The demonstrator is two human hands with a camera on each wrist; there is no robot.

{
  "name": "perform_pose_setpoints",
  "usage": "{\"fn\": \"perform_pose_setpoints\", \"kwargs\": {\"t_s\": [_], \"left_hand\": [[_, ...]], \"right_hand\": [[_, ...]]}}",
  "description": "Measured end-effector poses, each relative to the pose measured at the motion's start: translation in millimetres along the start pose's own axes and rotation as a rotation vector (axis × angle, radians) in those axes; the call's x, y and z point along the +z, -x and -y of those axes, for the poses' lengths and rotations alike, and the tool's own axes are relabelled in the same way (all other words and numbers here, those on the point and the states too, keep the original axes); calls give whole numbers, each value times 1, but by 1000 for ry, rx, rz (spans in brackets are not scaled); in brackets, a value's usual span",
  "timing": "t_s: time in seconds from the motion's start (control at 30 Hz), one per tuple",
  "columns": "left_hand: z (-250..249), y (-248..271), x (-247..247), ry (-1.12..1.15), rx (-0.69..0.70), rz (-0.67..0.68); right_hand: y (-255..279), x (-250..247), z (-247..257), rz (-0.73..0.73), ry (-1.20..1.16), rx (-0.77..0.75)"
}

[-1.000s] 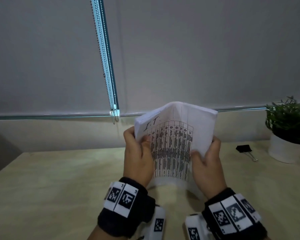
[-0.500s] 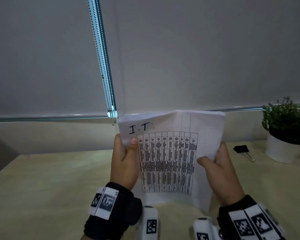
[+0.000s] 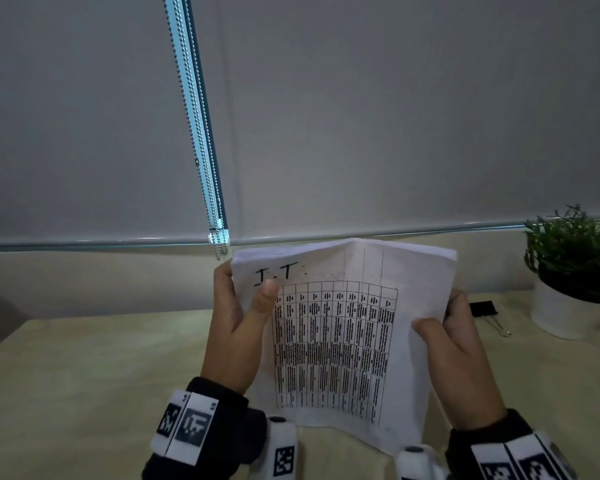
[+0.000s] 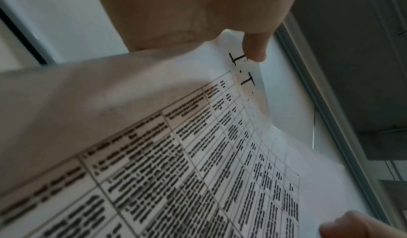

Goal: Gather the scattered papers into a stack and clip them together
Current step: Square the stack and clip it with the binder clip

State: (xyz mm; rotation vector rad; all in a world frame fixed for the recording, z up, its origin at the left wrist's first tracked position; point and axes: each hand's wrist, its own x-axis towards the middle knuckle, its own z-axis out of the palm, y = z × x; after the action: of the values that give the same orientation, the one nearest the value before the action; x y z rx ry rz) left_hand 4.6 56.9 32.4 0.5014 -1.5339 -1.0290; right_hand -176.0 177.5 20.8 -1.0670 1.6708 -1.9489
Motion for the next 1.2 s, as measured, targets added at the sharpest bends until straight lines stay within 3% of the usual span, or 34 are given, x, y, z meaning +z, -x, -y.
{"fn": "perform_pose_setpoints", "kwargs": {"t_s": [0.23, 0.33, 0.43, 0.5, 0.53, 0.6, 0.63, 0.7, 0.77, 0.9, 0.97, 1.03, 1.1, 1.2], "left_hand": [[3, -6, 6, 30, 4, -84], [5, -8, 7, 32, 39, -80], [7, -10, 8, 24, 59, -81], [8, -10, 9, 25, 54, -87], [7, -9, 11, 26, 54, -92], [7, -9, 15, 29, 57, -108], [6, -10, 17, 28, 54, -115], [5, -12, 20, 35, 41, -123], [4, -13, 21, 54, 19, -132], [3, -13, 21, 86, -1, -135], [2, -13, 19, 81, 5, -122], [1, -12, 16, 80, 0, -118], [1, -11, 15, 82, 2, -121], [1, -9, 17, 46, 37, -120]], "right_hand": [[0, -6, 2, 67, -84, 0], [-13, -19, 13, 286, -232, 45], [-60, -50, 6, 491, -224, 296], [-106, -70, -19, 431, -65, 439], [-130, -85, -38, 323, 98, 470], [-180, -107, -80, 158, 670, 466], [-201, -118, -105, 156, 968, 487], [-217, -135, -145, 335, 1455, 505], [-218, -152, -175, 444, 1610, 420], [-214, -161, -173, 377, 1448, 369], [-210, -160, -167, 338, 1488, 318], [-206, -162, -163, 259, 1370, 375], [-194, -158, -147, 159, 991, 405], [-167, -147, -112, -122, 313, 399]]}}
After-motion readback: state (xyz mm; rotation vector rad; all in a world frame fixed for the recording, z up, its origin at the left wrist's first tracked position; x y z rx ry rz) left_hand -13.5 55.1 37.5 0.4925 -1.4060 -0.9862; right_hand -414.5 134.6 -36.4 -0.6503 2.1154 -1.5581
